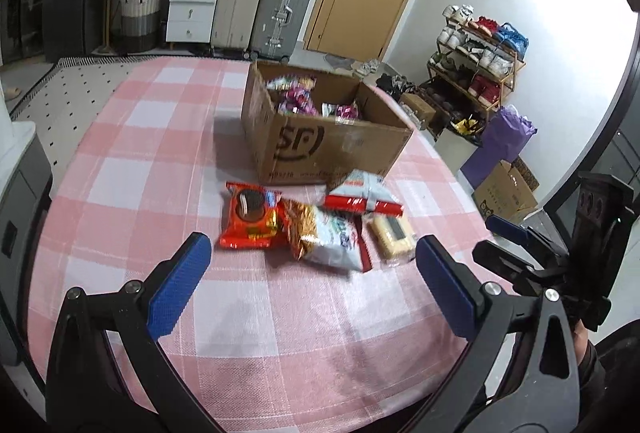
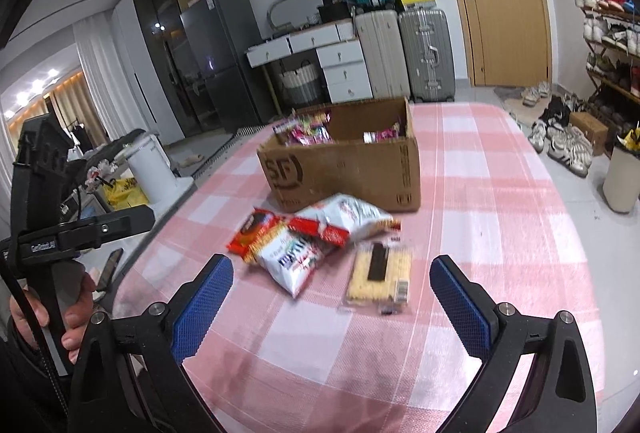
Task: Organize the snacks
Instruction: 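Reach the right tool to the clear cracker pack and close on it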
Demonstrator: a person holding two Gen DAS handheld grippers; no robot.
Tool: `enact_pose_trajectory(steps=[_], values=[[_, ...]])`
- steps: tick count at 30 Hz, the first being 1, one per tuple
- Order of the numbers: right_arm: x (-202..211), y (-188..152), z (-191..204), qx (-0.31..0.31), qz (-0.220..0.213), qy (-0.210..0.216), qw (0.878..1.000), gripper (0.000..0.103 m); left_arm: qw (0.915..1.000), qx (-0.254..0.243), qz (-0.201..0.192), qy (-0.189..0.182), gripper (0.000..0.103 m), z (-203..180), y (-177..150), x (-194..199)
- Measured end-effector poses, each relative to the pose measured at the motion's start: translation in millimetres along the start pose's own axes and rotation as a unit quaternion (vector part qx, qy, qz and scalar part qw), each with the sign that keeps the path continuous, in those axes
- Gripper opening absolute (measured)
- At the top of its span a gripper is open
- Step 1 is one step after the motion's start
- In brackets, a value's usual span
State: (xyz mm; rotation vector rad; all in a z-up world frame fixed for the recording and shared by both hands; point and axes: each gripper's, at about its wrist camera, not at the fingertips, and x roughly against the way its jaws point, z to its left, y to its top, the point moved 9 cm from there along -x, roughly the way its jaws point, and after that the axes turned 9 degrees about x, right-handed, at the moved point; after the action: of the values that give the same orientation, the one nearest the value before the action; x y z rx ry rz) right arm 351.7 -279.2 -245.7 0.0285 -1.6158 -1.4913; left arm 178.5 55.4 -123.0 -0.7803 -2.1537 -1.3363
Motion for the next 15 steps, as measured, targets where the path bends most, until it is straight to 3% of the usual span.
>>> enact_pose_trajectory(steps=[15], values=[[-93, -37, -36, -0.004, 0.101, -0.037, 0.994, 0.101, 0.9982, 0.015, 0.054, 0.021, 0.102, 38, -27, -79]])
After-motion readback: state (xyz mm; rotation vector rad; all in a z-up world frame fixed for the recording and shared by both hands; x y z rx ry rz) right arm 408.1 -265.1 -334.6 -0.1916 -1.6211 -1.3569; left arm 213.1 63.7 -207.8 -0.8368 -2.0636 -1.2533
